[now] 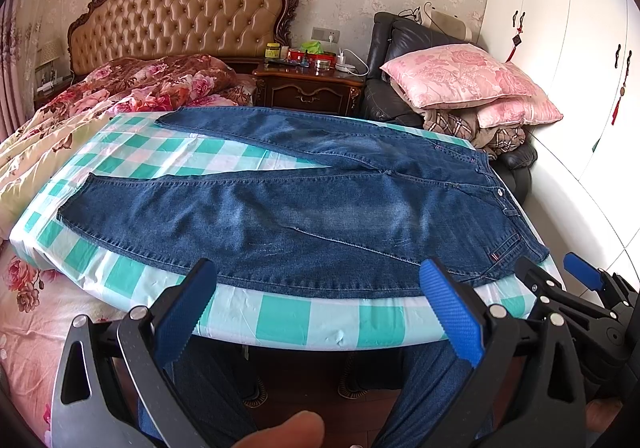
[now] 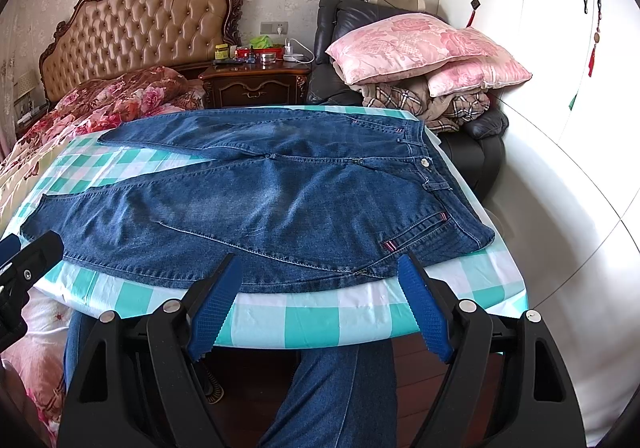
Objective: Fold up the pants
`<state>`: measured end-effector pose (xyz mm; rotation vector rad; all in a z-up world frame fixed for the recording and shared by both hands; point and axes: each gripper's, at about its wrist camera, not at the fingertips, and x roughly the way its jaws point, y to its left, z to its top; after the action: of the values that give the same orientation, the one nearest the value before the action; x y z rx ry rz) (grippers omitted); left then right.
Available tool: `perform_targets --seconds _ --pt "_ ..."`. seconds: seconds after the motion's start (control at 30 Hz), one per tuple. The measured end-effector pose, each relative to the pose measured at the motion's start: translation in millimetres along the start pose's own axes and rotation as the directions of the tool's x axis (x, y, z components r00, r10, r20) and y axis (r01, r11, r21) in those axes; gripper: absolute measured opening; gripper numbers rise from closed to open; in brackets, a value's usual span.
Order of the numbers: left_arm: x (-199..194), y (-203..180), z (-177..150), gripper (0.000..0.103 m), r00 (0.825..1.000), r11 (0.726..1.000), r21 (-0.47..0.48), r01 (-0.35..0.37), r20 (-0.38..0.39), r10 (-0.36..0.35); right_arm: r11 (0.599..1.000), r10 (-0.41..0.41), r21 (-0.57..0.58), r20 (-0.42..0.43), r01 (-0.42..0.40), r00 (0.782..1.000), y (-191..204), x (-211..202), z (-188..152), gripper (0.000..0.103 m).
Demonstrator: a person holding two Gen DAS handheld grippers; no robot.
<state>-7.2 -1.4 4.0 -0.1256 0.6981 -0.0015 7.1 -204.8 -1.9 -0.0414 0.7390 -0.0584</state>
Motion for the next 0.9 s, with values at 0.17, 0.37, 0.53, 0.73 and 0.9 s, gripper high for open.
perform_targets --seconds 0.17,0.37,0.53,0.73,0.9 --pt "0.0 0.1 -0.1 0.101 1.0 1.0 0.0 0.0 0.0 0.0 1.0 0.0 0.001 0.0 0.0 1.0 0.4 0.2 0.2 0.077" --pt "0.0 0.7 -0.1 0.101 1.0 1.0 0.0 0.0 0.0 0.0 1.0 -0.001 -0.001 0.0 0.001 1.0 0.8 0.2 0.0 0.077" --pt "0.0 1.0 -0.1 0.101 1.0 1.0 -0.001 0.001 0.0 -0.001 1.0 -0.001 0.0 -0.001 0.001 1.0 0.8 -0.2 -0.5 0.077" --pt "5.9 1.5 -1.2 0.101 1.0 1.0 -0.018 0.021 -0.014 -0.022 0.997 0.06 0.049 -0.038 -0.058 0.997 -10.8 9.5 -2.0 0.078" --pt "35.8 10.1 -7.7 0.101 0.996 0.998 -0.039 0.052 -0.07 -0.054 0.981 0.095 0.175 -0.088 -0.078 0.992 -62.5 54.4 24.8 0.078"
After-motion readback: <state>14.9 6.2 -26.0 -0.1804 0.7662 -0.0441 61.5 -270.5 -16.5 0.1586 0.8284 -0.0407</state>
